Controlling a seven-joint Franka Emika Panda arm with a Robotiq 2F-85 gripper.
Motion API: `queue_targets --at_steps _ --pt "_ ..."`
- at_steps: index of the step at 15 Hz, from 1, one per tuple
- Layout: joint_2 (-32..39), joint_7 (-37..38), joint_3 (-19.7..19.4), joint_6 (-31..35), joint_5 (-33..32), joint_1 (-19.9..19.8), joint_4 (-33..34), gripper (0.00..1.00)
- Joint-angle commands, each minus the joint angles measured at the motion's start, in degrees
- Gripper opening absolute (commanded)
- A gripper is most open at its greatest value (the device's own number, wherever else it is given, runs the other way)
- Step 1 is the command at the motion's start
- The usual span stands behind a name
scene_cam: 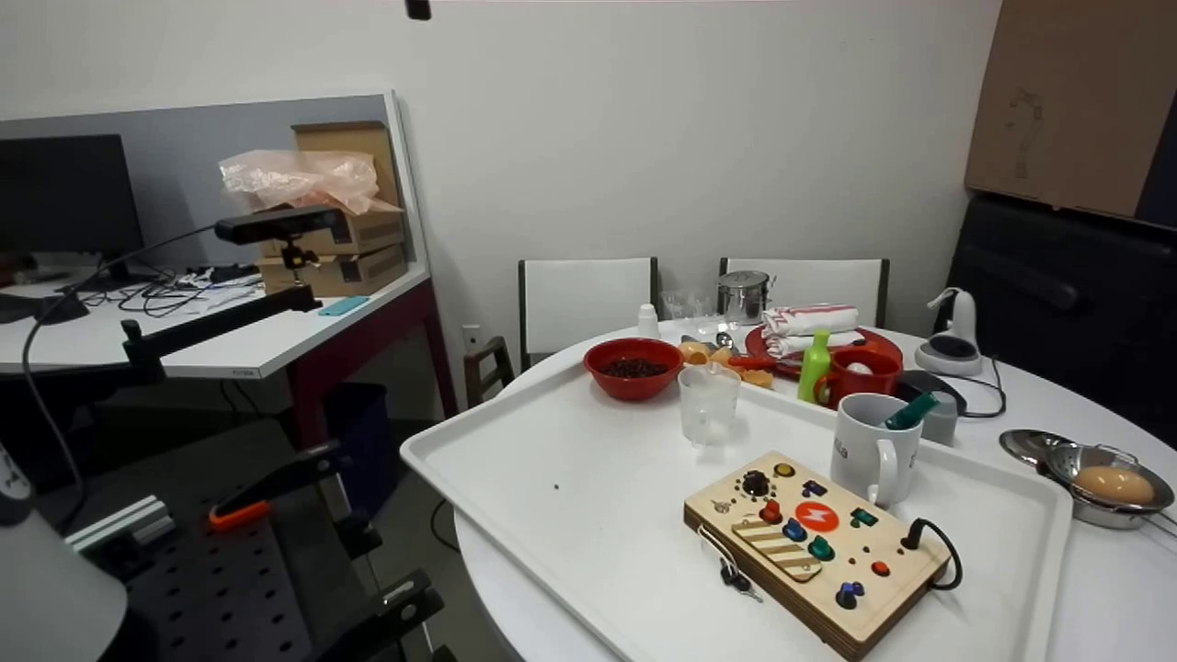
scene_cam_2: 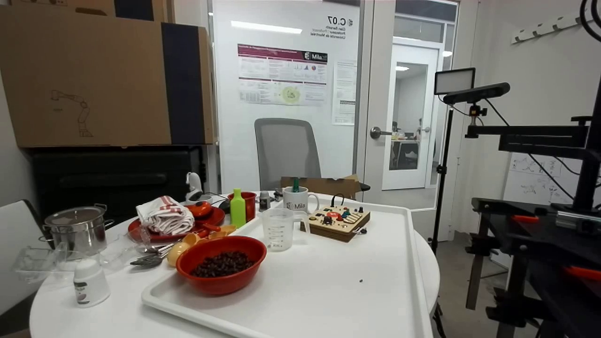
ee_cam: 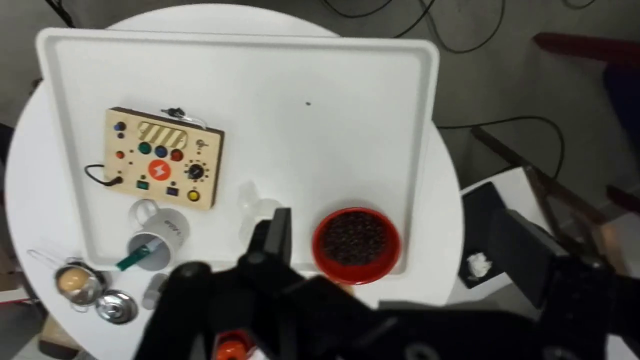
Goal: Press the orange button on the right side of the board
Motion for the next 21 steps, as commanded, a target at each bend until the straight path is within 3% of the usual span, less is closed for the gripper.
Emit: queue_targets --at_steps 1,2,3,9,18,21 --pt "4.0 6.2 -1.4 3.8 -5.9 -5.2 0.7 1.00" --pt "4.3 8.3 -1.1 2.8 -6.5 -5.8 1.0 1.00" --pt "3.0 3.9 -2.2 2.8 -4.8 -4.3 0.0 1.00" --pt "5.7 9.4 -1.4 4.4 -6.3 -5.7 0.0 1.00" --pt "22.3 30.0 -6.9 23.2 -17.5 -16.2 2.2 1.00" --pt "29.0 20.9 -11.5 20.9 -10.5 -15.4 5.2 1.00"
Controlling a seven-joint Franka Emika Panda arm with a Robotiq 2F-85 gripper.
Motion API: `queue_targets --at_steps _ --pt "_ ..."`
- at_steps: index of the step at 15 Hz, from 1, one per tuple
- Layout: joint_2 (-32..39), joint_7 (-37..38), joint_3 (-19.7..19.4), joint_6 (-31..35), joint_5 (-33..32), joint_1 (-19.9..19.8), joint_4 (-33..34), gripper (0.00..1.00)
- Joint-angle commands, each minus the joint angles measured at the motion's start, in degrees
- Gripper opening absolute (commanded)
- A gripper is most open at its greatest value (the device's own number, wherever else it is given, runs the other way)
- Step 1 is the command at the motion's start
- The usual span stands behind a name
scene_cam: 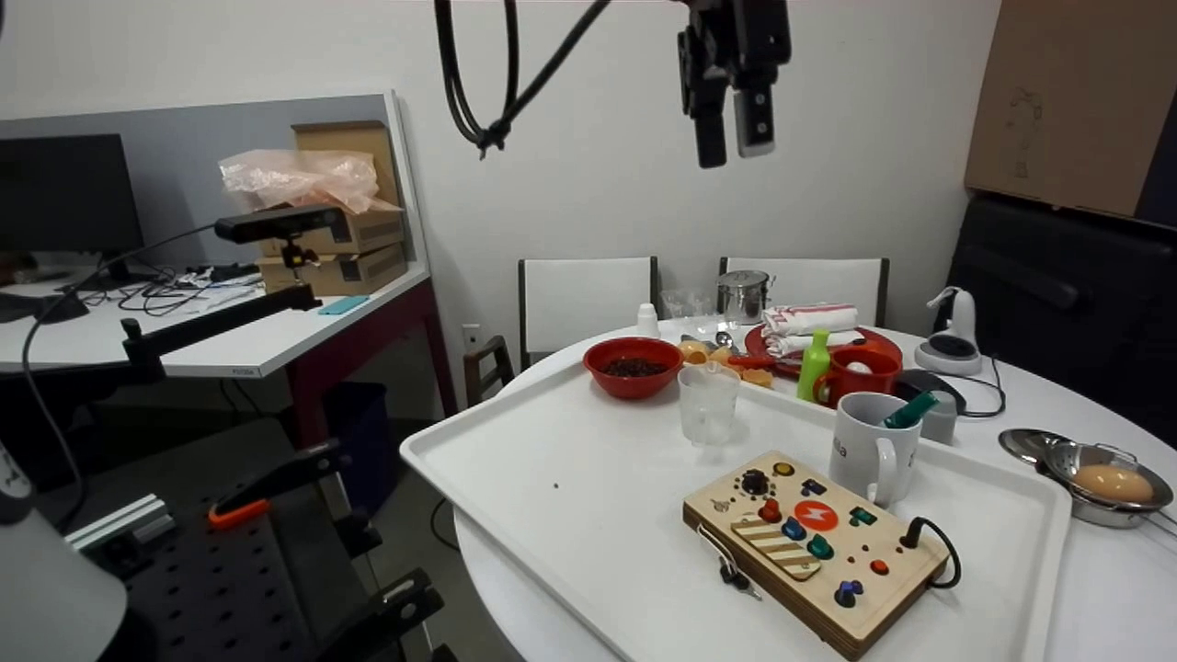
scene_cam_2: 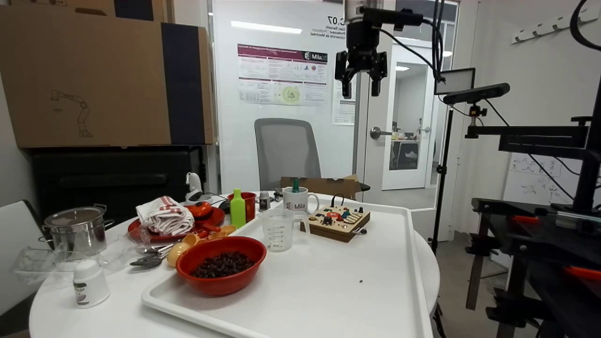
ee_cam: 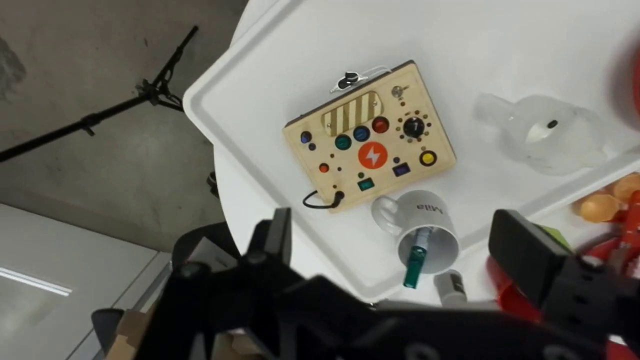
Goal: Press the orange button on the right side of the board
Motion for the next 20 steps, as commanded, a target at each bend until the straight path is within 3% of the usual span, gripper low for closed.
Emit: queue_targets --at_steps 1,5,7,11,15,20 --pt "8.9 -6.2 -4.0 -1.9 6.4 0.9 5.4 1.00" --pt "15.9 -6.1 -6.4 -5.0 13.6 1.1 9.3 1.00" --pt "14.0 -5.3 -7.2 -3.0 11.9 1.9 6.6 1.00" --pt "15.8 -5.4 -7.4 -4.4 13.1 2.3 8.3 1.00" --pt "15.3 -9.1 -6.9 0.1 13.3 3.2 6.2 1.00" --pt "19.6 -17.8 -8.7 8.3 16.3 0.8 6.6 1.00"
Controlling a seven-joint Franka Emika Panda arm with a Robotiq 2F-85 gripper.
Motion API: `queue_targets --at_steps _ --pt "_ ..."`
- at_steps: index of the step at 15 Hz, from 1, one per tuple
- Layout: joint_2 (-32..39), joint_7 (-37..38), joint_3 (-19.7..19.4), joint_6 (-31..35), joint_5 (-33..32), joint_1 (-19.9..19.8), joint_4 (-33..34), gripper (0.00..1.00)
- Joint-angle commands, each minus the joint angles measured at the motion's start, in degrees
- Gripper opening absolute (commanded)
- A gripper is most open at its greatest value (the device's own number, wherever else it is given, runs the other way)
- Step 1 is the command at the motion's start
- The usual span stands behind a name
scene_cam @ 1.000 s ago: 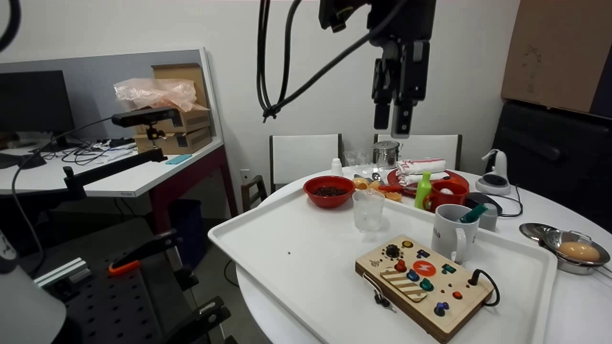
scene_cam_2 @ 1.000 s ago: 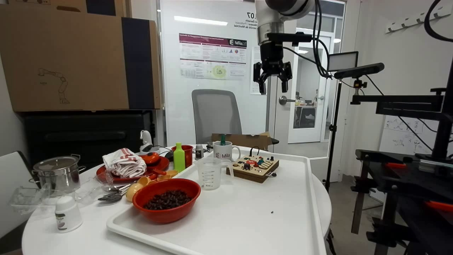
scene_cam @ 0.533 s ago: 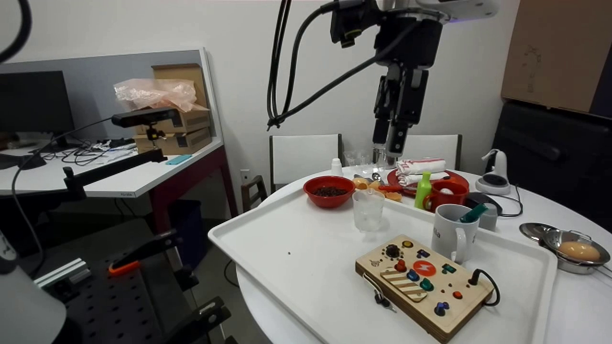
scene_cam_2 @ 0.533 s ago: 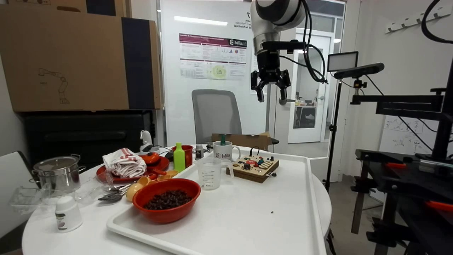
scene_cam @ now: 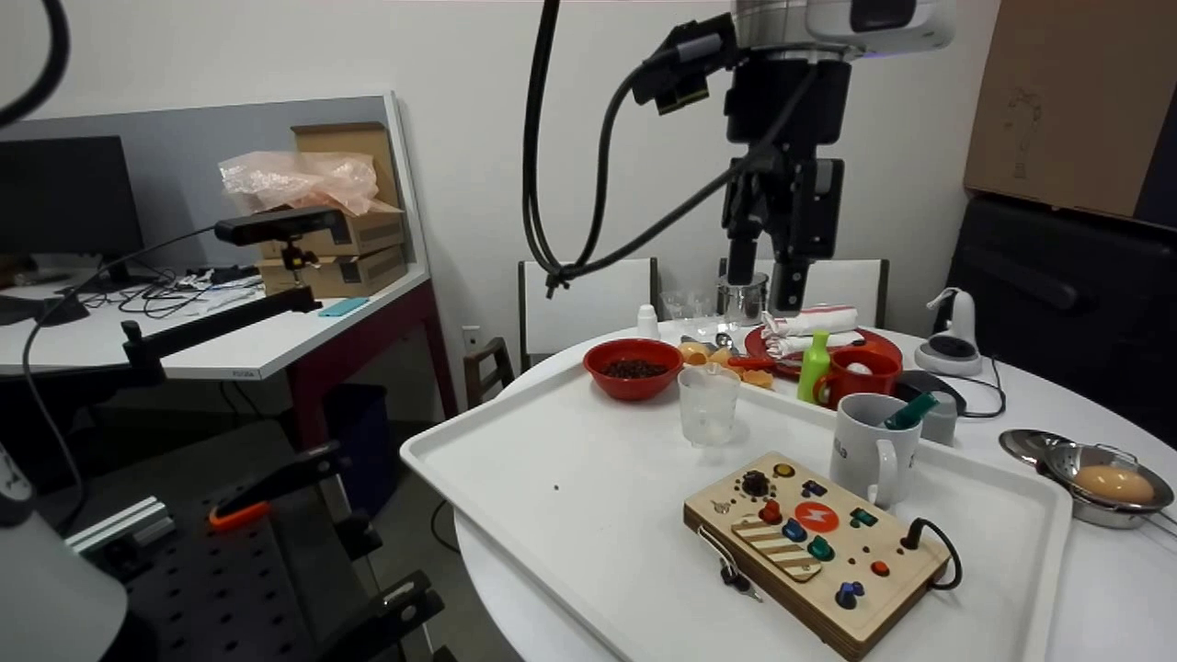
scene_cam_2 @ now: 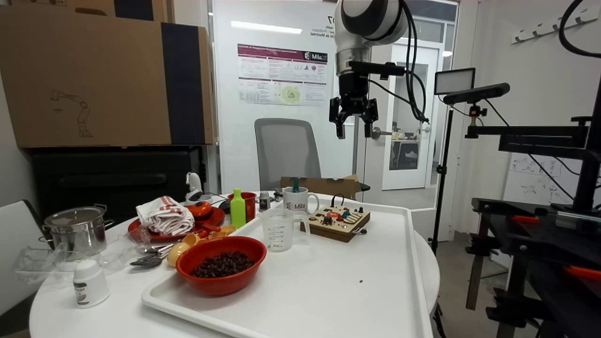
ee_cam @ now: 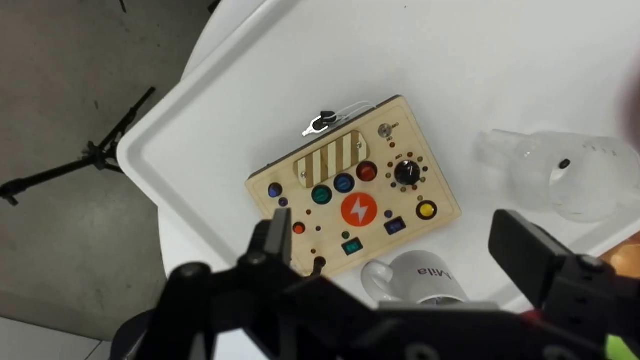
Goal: Press the orange button on the right side of the board
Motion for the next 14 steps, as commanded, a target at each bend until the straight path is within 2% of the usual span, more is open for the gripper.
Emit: queue_targets --at_steps 1,6,7,8,14 --pt "4.4 -6.1 -2.1 4.2 3.7 -2.0 1.3 1.00" --pt "12.1 -10.7 -3.0 3.7 8.4 -5.0 4.5 1.00" --pt "13.7 -10.7 -3.0 3.6 8.5 -5.2 5.3 0.93" --pt "14.9 -10.4 -3.1 3.5 8.6 -5.3 6.0 0.74" --pt "20.4 -9.0 -3.3 3.9 8.0 -5.1 10.0 0.30"
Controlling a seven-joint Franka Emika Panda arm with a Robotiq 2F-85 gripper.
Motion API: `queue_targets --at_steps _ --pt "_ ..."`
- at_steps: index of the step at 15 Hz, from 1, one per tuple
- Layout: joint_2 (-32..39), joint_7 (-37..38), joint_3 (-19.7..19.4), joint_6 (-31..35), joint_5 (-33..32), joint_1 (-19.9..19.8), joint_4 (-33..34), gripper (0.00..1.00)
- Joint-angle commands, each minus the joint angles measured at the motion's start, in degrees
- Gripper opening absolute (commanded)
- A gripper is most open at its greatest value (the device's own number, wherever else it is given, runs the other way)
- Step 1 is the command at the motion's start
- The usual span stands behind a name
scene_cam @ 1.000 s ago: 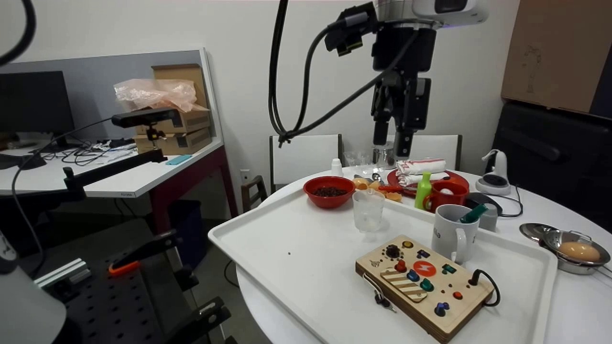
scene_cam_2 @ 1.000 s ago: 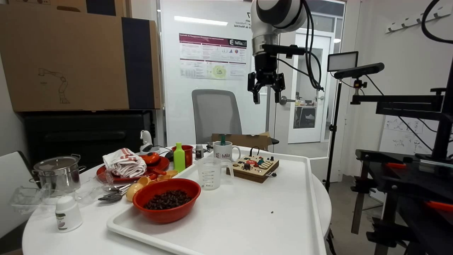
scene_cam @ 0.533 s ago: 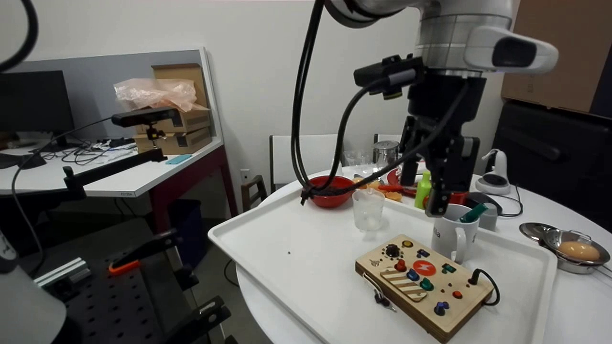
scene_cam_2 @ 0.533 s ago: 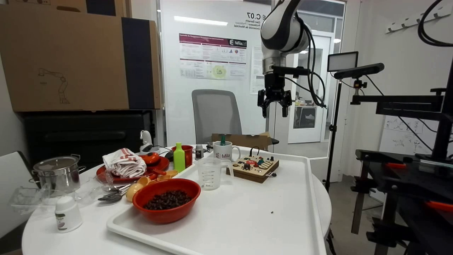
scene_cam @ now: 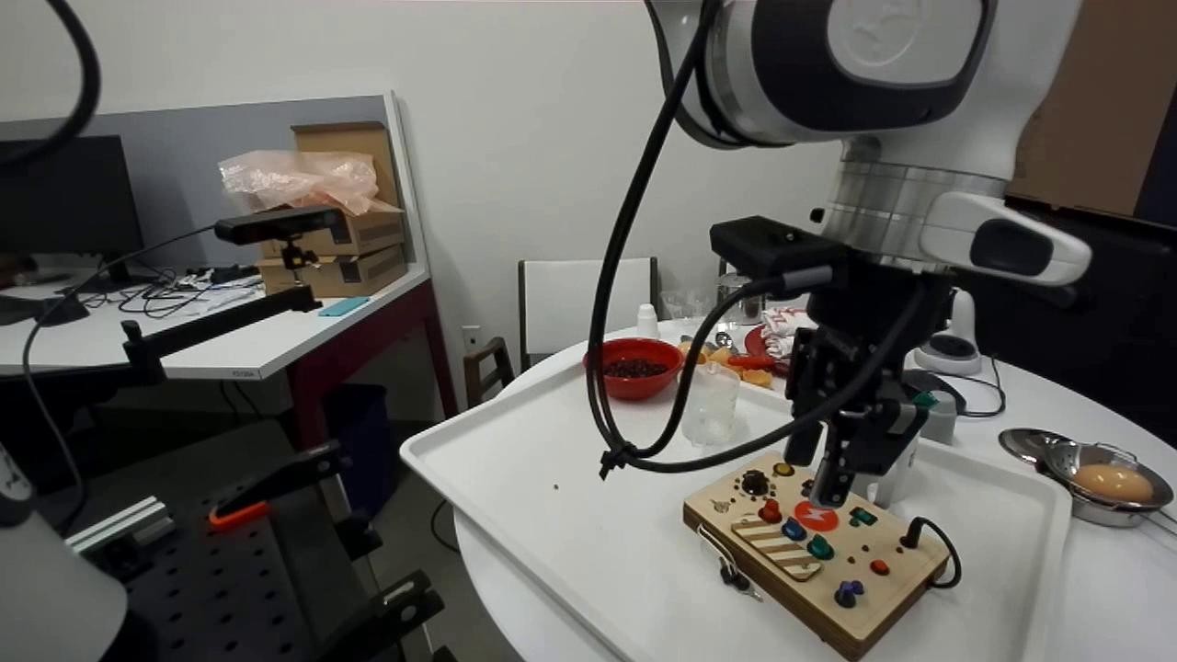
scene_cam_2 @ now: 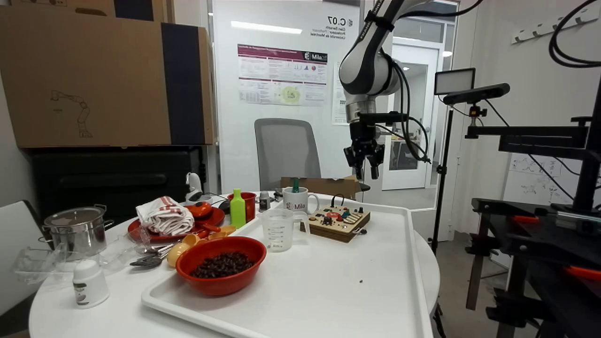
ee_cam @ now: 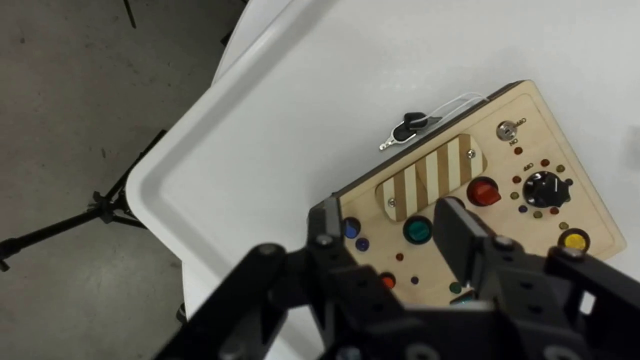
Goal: Press the orange button on the right side of the board
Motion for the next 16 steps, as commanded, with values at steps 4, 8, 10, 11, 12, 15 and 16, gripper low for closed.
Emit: queue_targets --at_steps 4,8,10,11,12,15,16 --pt "5.3 0.8 -0.7 0.7 0.5 0.2 6.3 0.02" --pt "8.2 1.5 -1.2 -0.5 -0.2 0.5 10.3 0.01" --pt "6.4 0.4 -0.9 0.3 0.2 0.3 8.1 0.01" --pt "7.0 0.4 -0.9 0.3 0.2 0.3 8.6 0.01" --pt "7.3 0.4 -1.0 0.3 0.2 0.3 8.9 0.01" --pt "7.4 1.1 -0.9 2.2 0.6 0.4 7.9 0.02" --pt "7.7 1.0 -0.7 2.7 0.9 0.3 7.9 0.01"
